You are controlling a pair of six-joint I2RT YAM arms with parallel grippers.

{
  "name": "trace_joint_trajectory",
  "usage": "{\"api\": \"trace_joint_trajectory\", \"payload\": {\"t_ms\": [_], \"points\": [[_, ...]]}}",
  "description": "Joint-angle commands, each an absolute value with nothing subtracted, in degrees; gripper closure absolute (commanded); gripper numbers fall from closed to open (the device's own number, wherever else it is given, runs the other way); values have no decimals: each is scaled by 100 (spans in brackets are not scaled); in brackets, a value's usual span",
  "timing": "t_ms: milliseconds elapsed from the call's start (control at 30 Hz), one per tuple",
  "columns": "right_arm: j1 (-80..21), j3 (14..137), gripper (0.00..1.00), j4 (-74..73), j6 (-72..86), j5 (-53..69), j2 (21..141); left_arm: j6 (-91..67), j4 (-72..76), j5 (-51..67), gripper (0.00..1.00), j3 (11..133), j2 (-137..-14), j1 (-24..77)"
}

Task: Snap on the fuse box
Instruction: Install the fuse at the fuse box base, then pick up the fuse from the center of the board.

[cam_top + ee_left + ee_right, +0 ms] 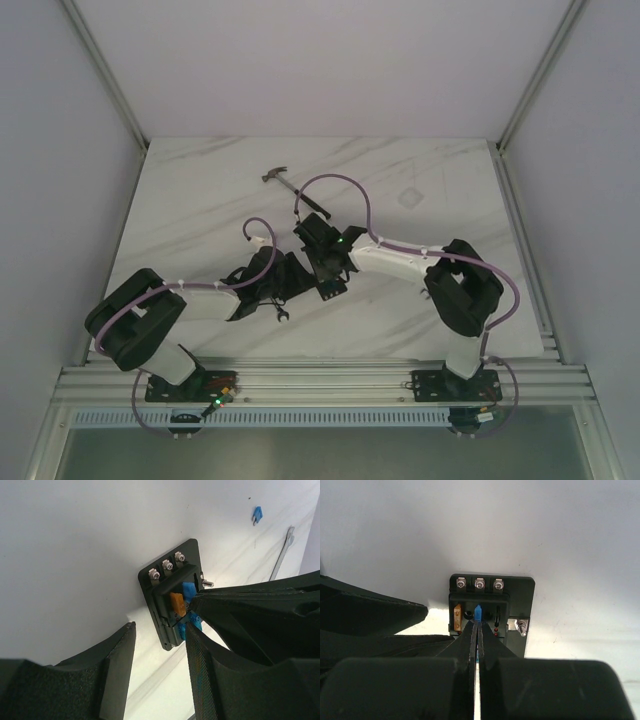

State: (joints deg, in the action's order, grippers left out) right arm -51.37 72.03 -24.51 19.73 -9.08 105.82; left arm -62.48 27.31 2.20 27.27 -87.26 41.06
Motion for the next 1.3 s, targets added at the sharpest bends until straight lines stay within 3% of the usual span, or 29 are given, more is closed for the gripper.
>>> {"api": "trace_joint_trajectory", "payload": {"t_ms": [0,133,233,400,733,1000,1267], "points": [[-5123,6937,100,-2911,1948,-1232,11296,-6190,2536,88,46,2673,-8712,4122],[-5132,6873,98,-2582,1924,-978,10854,-6171,2485,70,45,2690,-8617,4122],[-5132,6910,86,-2513,1965,-1025,10430,-6157,2439,61,45,2690,-8522,4122],[-4998,6839,67,-2452,2071,-1248,9708,-6095,2341,26,35,2669,-8293,4123],[-3866,6324,39,-2512,2739,-1945,9127,-5923,2057,-270,18,2489,-7496,4114],[-3105,6087,38,-2335,3393,-1991,9310,-5766,1931,-488,0,2326,-7052,4096],[-2770,6219,42,-2076,3845,-1888,9789,-5713,1836,-536,0,2295,-6927,4083]]}}
